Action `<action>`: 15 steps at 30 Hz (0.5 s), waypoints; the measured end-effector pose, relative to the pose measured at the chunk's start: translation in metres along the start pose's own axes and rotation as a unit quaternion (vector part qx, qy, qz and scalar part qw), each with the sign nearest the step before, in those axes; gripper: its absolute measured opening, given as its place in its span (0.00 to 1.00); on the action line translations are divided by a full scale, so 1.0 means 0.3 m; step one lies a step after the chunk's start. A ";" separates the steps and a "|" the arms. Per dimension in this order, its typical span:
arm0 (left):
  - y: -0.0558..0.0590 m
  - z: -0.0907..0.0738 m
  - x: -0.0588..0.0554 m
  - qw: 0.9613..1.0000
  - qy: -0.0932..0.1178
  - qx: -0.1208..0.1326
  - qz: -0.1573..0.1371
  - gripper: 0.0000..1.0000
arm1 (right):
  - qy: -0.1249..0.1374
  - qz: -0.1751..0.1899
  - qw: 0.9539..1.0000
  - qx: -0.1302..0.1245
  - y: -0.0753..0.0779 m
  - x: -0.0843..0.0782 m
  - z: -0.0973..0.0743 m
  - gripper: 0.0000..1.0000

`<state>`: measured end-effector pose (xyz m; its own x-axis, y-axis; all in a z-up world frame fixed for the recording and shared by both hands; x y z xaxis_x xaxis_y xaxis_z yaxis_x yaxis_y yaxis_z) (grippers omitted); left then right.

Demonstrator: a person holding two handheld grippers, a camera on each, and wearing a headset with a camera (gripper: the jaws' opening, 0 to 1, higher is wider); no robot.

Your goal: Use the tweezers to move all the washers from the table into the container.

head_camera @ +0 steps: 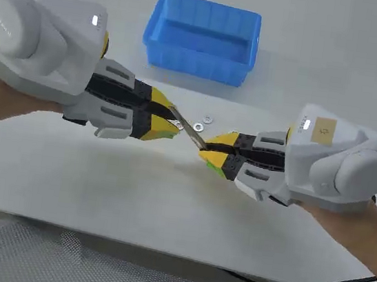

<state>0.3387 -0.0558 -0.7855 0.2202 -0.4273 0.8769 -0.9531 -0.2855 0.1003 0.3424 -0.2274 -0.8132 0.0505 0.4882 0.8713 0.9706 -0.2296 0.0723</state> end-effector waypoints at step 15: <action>0.038 -0.009 0.071 0.997 0.080 -0.004 -0.018 0.07 | 0.016 0.022 1.000 0.002 0.013 0.004 -0.012 0.05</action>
<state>0.3319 -0.0659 -0.7644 0.2186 -0.2737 0.9366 -0.9470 -0.2911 0.1359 0.3453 -0.2308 -0.8102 0.0858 0.4507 0.8885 0.9685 -0.2469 0.0317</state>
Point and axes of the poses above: the centre of the closed fingertips' face, and the gripper's own axes: z roughly forward along the fingers, y roughly to its right, x roughly out of its top, the point moved 9 cm from there along -z, roughly backward along the fingers, and after that the axes turned 4 degrees about -x, right-handed, at the moved point
